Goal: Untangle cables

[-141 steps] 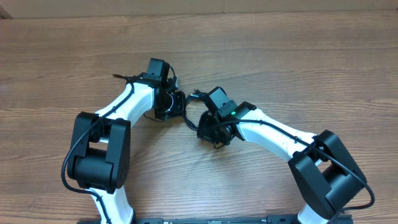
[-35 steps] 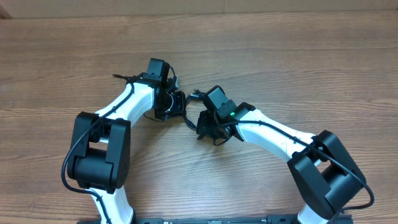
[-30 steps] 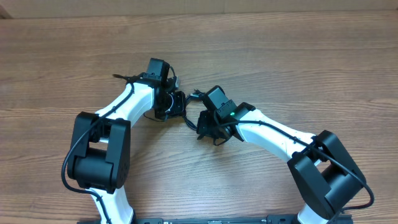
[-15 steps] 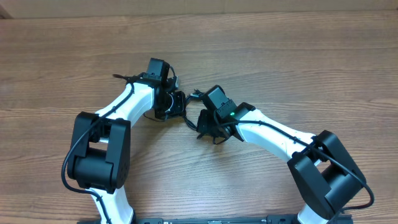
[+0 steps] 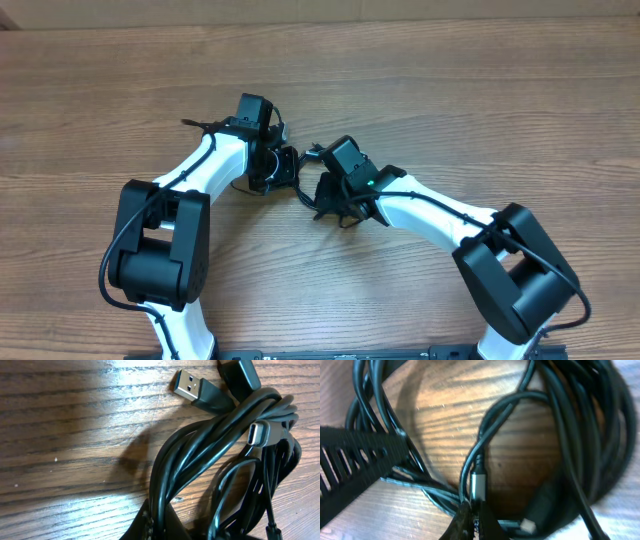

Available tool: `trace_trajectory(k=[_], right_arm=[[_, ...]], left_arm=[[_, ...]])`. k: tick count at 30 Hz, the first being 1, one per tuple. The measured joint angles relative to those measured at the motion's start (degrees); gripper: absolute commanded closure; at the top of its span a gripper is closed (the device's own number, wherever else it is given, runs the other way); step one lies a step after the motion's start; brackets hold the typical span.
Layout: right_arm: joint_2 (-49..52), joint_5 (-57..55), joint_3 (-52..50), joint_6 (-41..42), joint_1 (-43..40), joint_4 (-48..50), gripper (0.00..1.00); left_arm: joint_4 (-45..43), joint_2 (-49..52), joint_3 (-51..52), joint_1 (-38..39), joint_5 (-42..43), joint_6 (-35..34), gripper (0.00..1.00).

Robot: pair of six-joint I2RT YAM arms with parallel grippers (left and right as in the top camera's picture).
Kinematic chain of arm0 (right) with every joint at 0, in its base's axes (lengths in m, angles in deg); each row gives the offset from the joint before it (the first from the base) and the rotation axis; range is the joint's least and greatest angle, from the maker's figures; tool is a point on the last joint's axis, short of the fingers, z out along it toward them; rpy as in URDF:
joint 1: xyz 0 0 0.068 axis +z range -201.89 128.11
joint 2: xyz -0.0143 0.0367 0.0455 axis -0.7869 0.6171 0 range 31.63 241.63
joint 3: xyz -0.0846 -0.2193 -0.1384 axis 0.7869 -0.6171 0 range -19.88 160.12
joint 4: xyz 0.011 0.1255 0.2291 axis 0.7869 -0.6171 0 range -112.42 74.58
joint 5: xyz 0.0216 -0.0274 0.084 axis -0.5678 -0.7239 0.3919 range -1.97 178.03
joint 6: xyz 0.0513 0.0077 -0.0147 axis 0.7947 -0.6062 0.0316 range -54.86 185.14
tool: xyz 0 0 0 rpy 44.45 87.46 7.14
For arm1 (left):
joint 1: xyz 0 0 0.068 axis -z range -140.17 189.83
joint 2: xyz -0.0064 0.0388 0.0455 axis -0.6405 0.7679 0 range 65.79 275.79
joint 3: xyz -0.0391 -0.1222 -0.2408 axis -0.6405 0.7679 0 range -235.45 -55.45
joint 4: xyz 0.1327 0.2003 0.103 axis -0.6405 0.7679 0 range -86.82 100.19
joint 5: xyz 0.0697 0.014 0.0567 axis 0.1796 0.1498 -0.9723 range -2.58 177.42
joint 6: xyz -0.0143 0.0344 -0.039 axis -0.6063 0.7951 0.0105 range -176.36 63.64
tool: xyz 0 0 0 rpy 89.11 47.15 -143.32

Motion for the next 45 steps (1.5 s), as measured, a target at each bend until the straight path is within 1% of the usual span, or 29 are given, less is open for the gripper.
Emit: trace_trajectory(k=[6,12,15,19,21,26,28,33,34,35,37,38,45], right_arm=[[3.5,-0.3,0.0,0.0,-0.1,4.3,0.96],[3.7,0.5,0.0,-0.4,-0.1,6.2,0.96],[3.8,3.7,0.2,-2.0,-0.8,7.1,0.96],[2.5,11.4,0.3,-4.8,-4.4,6.8,0.96],[0.3,14.6,0.4,-5.7,-7.1,5.7,0.96],[-7.9,18.4,0.7,-7.0,-13.3,-2.3,0.96],[-10.2,18.8,1.1,-7.6,-14.1,-5.5,0.96],[-10.8,18.4,1.3,-8.3,-13.2,-13.7,0.96],[-10.8,17.9,1.2,-8.2,-13.0,-15.1,0.95],[-10.8,17.2,1.1,-7.6,-12.7,-16.5,0.9],[-10.7,15.3,0.6,-6.1,-11.8,-18.3,0.75],[-10.7,14.5,0.2,-5.0,-11.2,-18.7,0.72],[-10.2,10.4,-4.7,8.1,-6.6,-17.7,0.72]], left_arm=[[0.0,0.0,0.0,0.0,-0.4,0.0,0.96],[0.1,0.0,0.0,0.0,-0.4,0.0,0.96],[0.1,0.0,0.0,0.0,-0.4,0.0,0.96],[0.1,0.0,0.0,0.0,-0.4,0.0,0.96],[0.1,0.0,0.0,0.0,-0.4,0.0,0.96],[0.1,0.0,0.0,0.0,-0.4,0.0,0.96],[0.0,0.0,0.0,0.0,-0.4,0.0,0.96],[0.0,0.0,0.0,0.0,-0.4,0.0,0.96],[0.0,0.0,0.0,0.0,-0.4,0.0,0.96],[0.0,0.0,0.0,0.0,-0.4,0.0,0.96],[0.0,0.0,0.0,0.0,-0.4,0.0,0.96],[0.0,0.0,0.0,0.0,-0.4,0.0,0.96],[-0.1,0.0,0.0,0.0,-0.3,0.0,0.96]])
